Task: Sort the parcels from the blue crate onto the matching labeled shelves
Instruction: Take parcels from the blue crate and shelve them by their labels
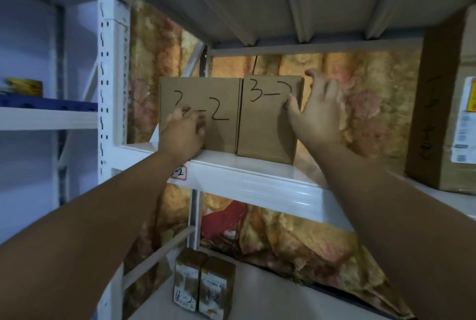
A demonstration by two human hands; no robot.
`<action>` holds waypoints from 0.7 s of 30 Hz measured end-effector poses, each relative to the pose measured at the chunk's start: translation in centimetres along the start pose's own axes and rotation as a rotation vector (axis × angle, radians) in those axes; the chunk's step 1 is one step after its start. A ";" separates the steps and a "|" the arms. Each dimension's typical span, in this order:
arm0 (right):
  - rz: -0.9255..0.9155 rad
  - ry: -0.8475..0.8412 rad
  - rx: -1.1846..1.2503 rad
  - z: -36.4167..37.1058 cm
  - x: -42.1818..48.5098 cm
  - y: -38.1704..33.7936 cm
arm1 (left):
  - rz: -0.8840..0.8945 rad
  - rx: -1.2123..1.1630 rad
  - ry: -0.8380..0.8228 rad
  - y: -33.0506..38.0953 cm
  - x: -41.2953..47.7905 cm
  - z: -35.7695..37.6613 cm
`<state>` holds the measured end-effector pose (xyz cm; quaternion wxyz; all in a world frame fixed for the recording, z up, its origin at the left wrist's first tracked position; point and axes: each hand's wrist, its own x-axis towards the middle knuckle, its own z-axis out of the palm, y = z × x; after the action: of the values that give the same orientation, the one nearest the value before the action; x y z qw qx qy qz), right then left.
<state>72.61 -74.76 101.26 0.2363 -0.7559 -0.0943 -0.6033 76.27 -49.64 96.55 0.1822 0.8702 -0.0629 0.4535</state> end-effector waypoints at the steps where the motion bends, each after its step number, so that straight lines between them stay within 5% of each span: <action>1: -0.065 -0.013 -0.014 0.0 -0.2 -0.5 | -0.029 0.046 -0.005 0.0 -0.5 -0.4; 8: -0.550 -0.532 -0.080 1.8 -1.0 -6.1 | -0.097 0.472 -0.062 1.6 -4.0 -4.1; 14: -0.474 -0.856 0.236 5.0 -7.0 -14.4 | -0.320 0.868 -0.252 0.2 -8.8 -9.1; 21: -0.539 -0.985 0.457 7.1 -20.4 -22.6 | -0.605 1.047 -0.431 -5.4 -21.1 -15.5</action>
<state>63.95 -48.85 86.06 0.1600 -0.8259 -0.5077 -0.1856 53.60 -40.06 86.10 -0.1635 0.8949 0.3798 0.1677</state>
